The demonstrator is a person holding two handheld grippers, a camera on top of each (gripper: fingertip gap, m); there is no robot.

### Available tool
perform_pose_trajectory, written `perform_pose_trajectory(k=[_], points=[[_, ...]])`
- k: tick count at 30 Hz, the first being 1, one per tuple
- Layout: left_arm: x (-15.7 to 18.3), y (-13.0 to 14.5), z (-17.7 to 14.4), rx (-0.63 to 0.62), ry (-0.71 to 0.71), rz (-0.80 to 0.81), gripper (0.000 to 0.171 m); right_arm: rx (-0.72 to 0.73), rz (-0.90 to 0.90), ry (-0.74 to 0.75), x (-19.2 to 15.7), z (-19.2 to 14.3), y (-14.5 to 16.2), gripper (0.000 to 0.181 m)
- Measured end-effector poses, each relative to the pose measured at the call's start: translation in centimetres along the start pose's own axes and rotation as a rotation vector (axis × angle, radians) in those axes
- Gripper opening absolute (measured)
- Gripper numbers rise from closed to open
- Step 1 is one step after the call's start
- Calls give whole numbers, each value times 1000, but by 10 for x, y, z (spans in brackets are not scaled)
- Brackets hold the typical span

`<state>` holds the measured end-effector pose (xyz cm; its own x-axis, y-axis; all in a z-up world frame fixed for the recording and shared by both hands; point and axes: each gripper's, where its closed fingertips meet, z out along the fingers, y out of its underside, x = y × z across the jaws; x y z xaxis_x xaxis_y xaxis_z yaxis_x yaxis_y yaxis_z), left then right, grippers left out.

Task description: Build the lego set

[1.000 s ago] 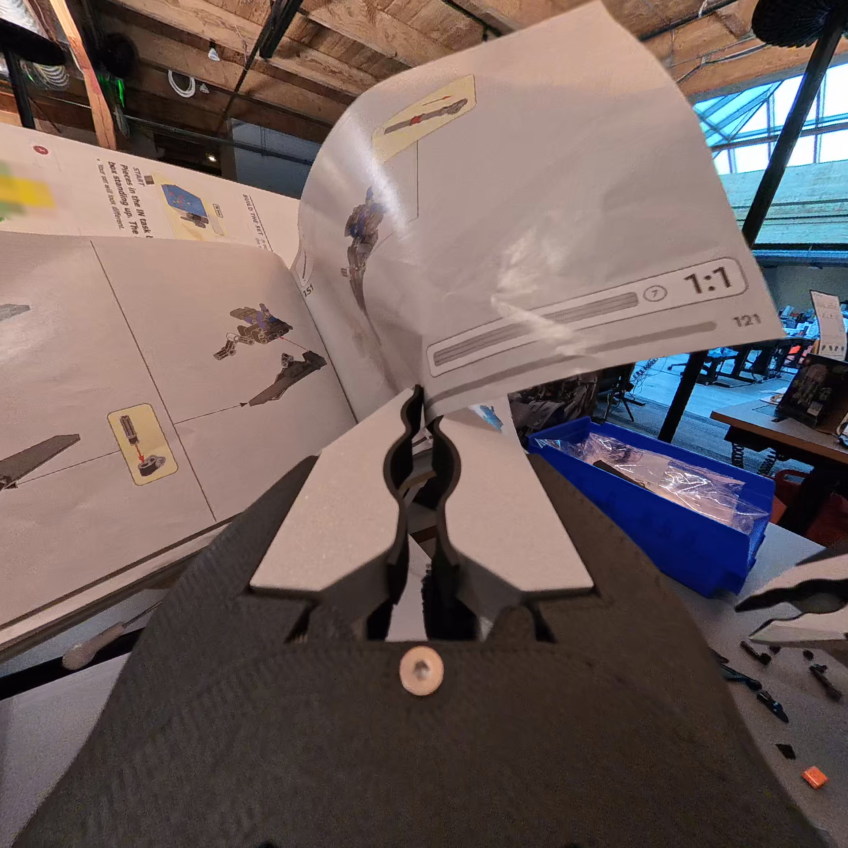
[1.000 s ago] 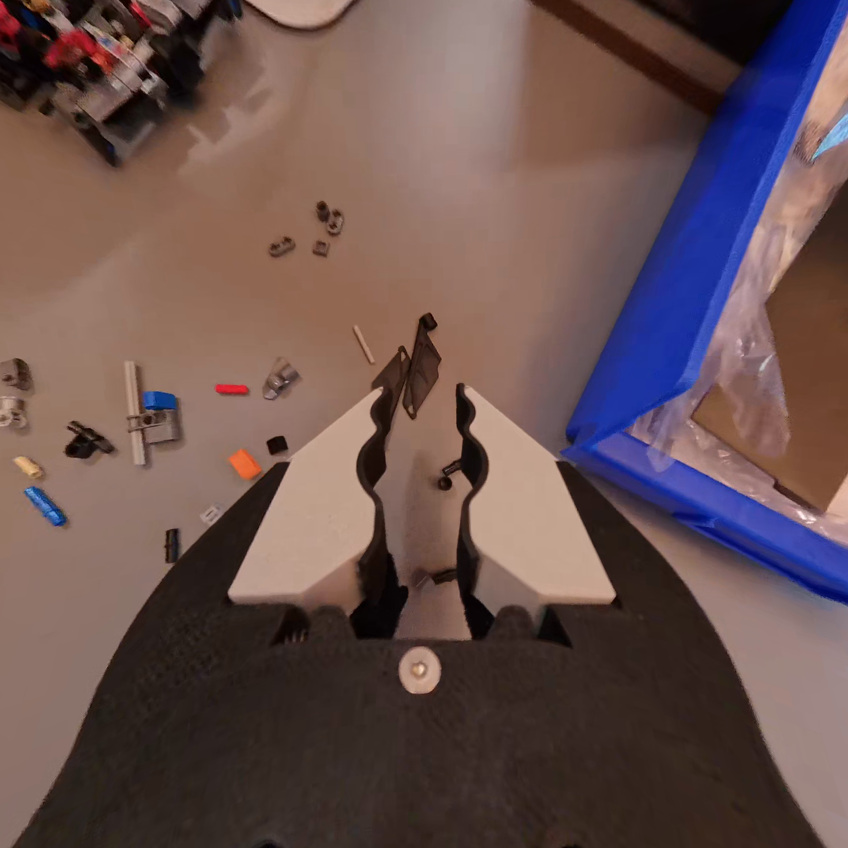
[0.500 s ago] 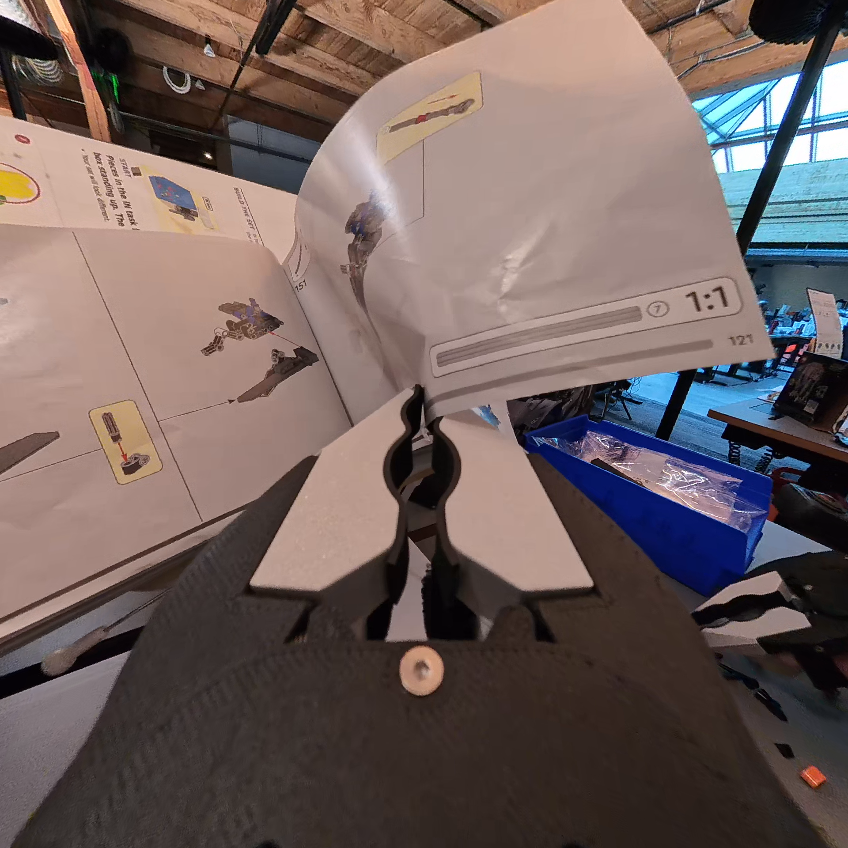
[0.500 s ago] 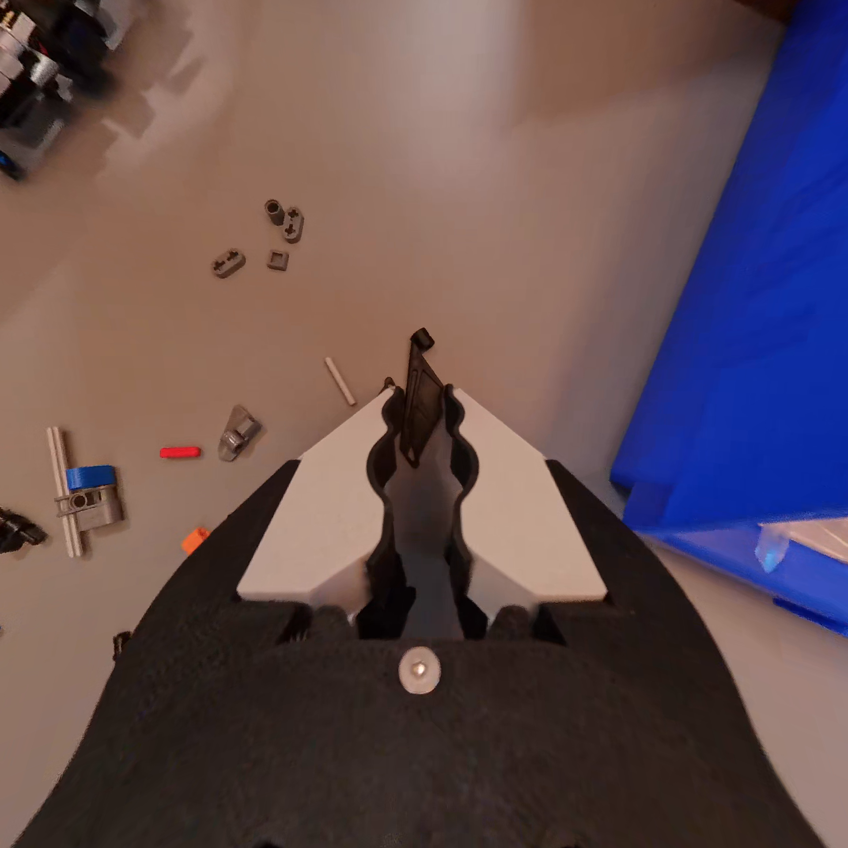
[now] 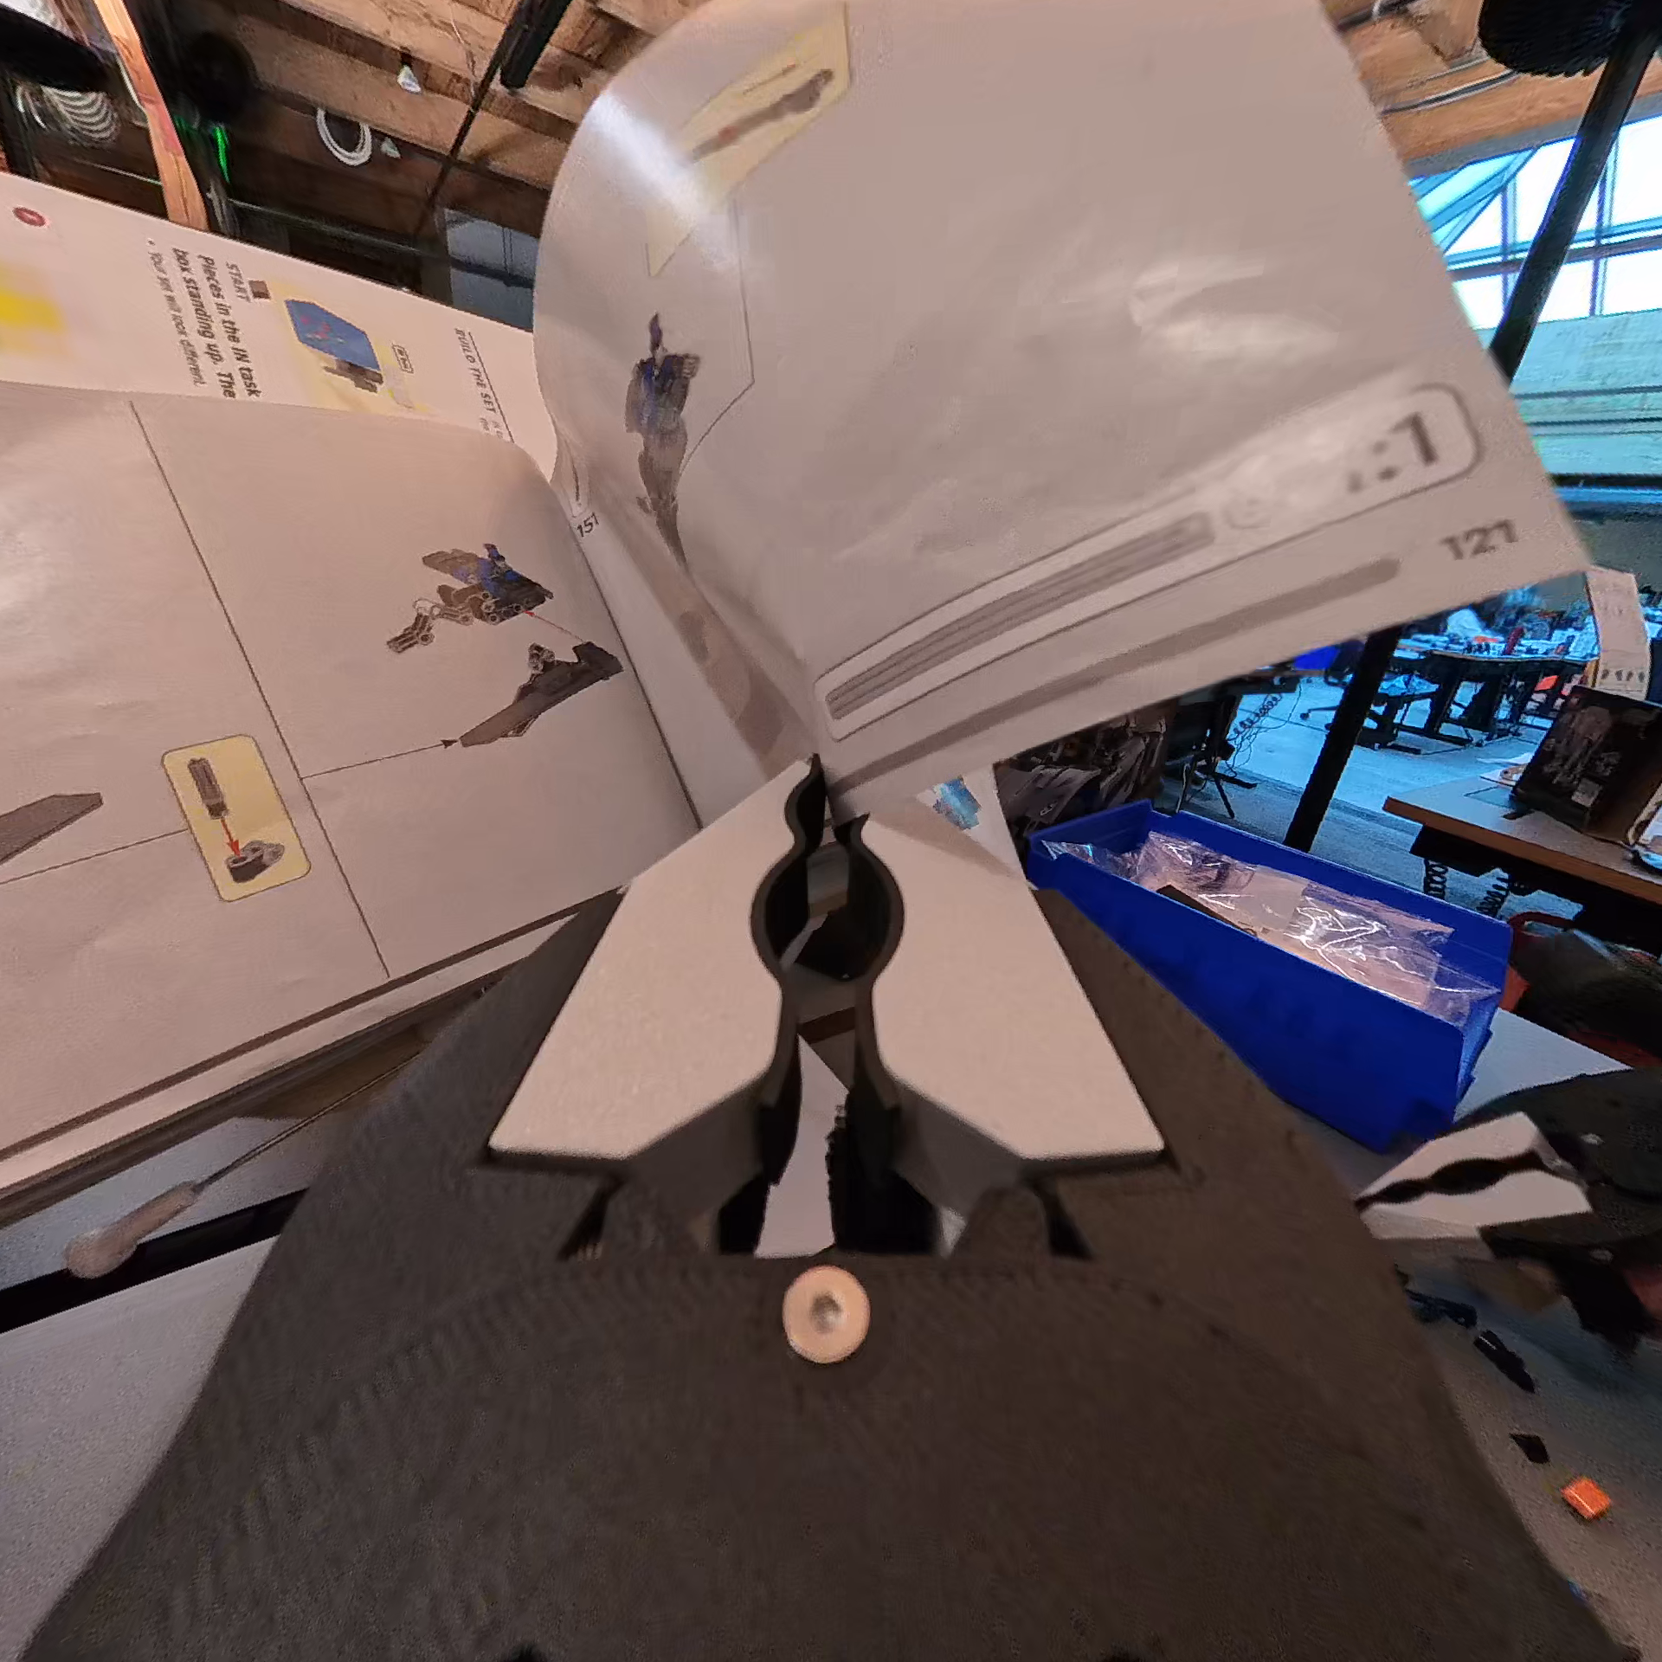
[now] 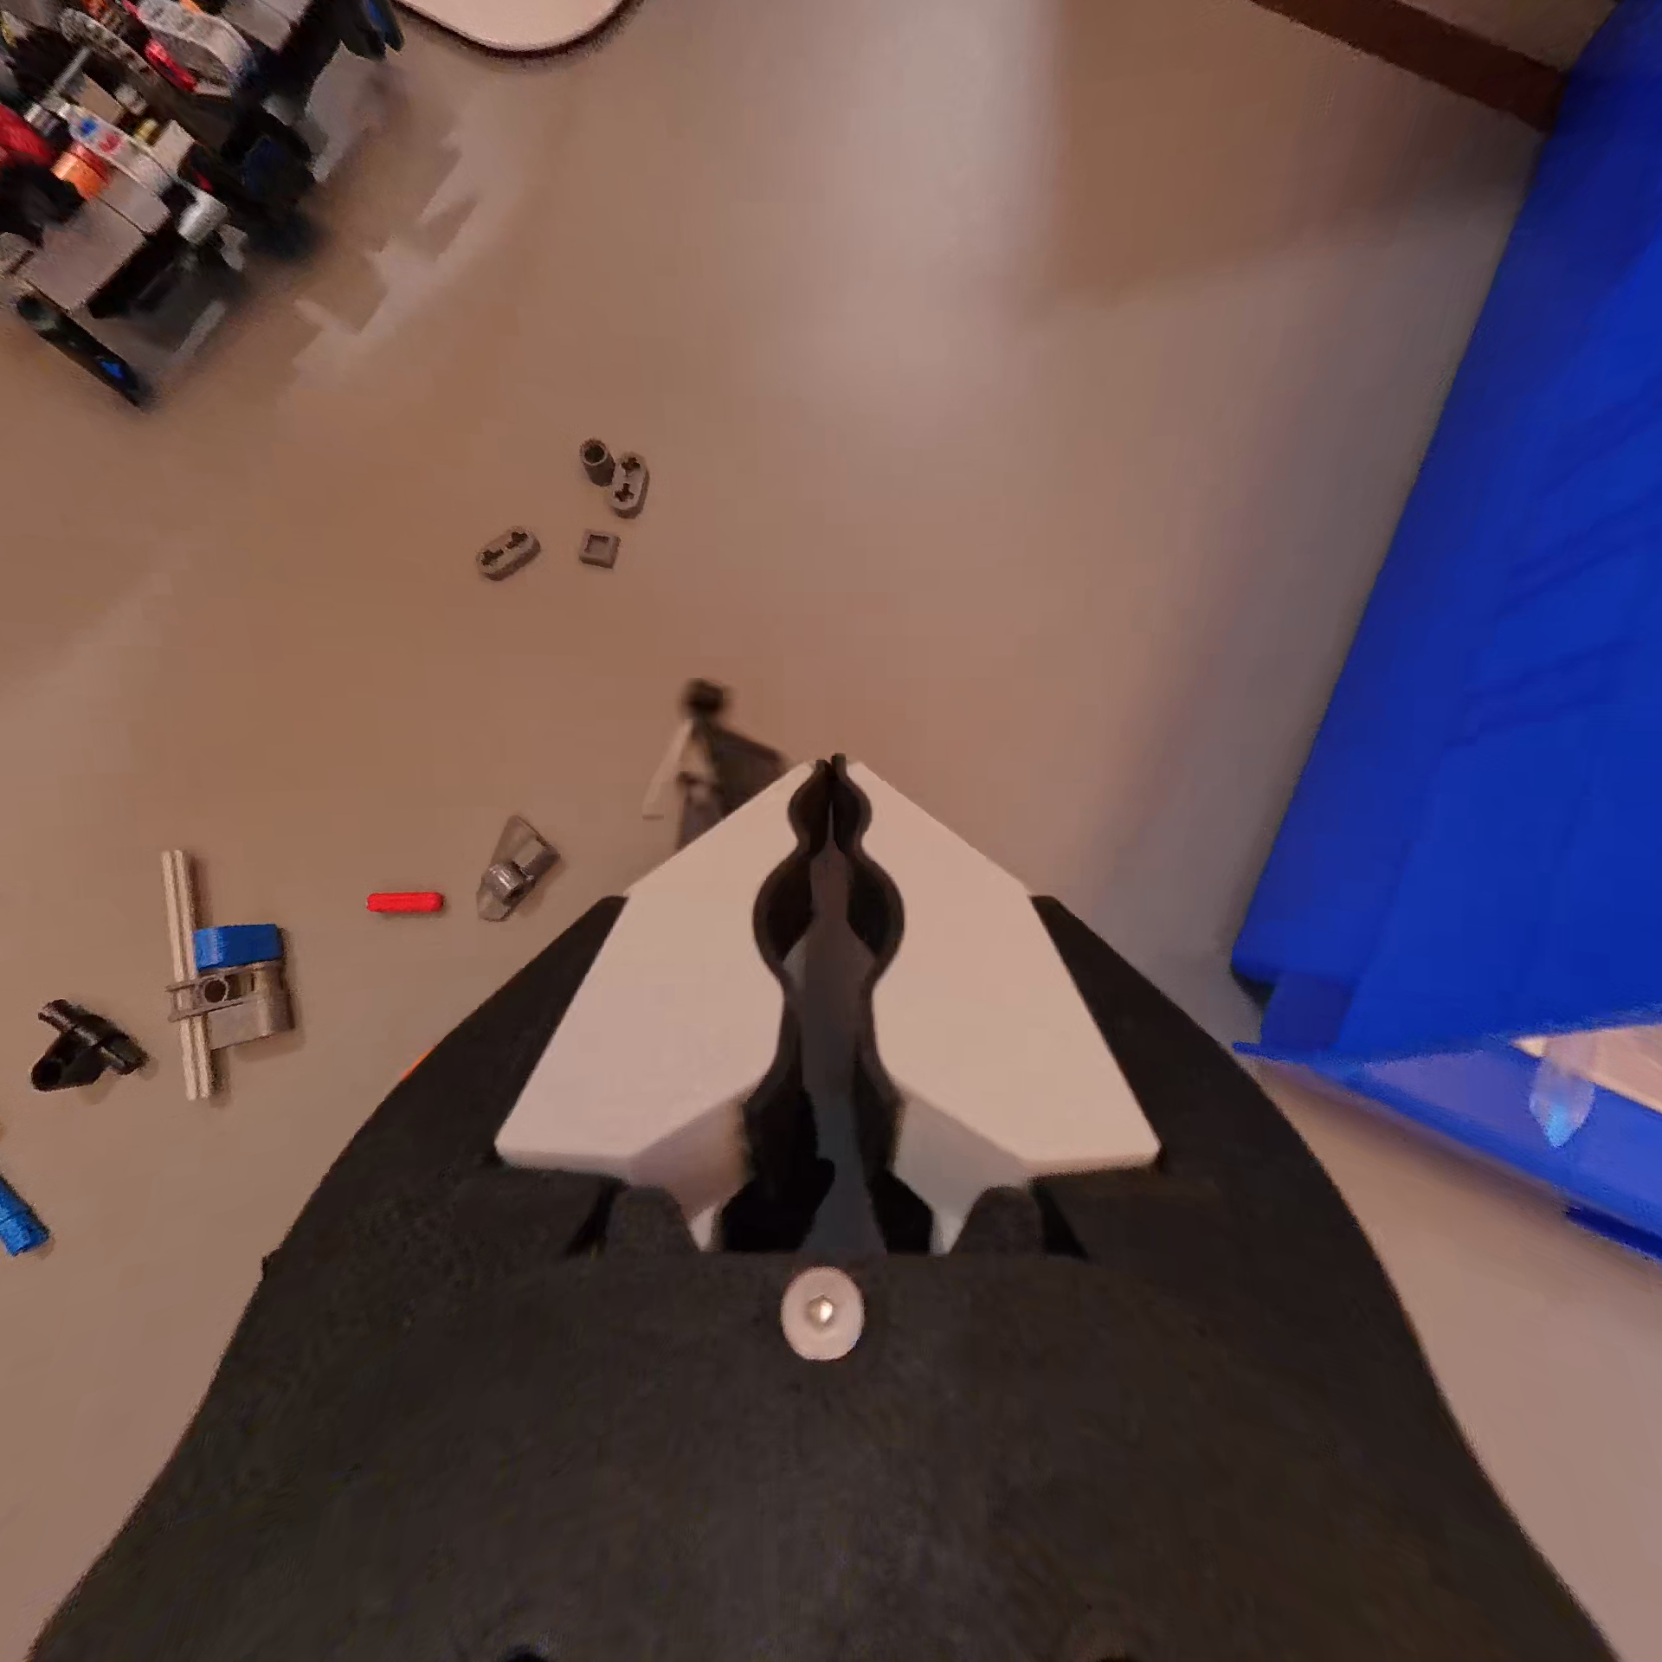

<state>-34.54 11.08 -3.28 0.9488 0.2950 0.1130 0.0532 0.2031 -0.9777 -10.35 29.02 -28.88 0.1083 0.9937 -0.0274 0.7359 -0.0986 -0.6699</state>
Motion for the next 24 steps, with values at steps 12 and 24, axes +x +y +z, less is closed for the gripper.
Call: perform_pose_trajectory(k=[12,24], points=[[-7,0,-3,2,-11,-8,0,12,-44,-54,-10,-12,-6,21],[-2,3,1,2,-4,-14,0,-105,-201,-164,-40,2,8,28]])
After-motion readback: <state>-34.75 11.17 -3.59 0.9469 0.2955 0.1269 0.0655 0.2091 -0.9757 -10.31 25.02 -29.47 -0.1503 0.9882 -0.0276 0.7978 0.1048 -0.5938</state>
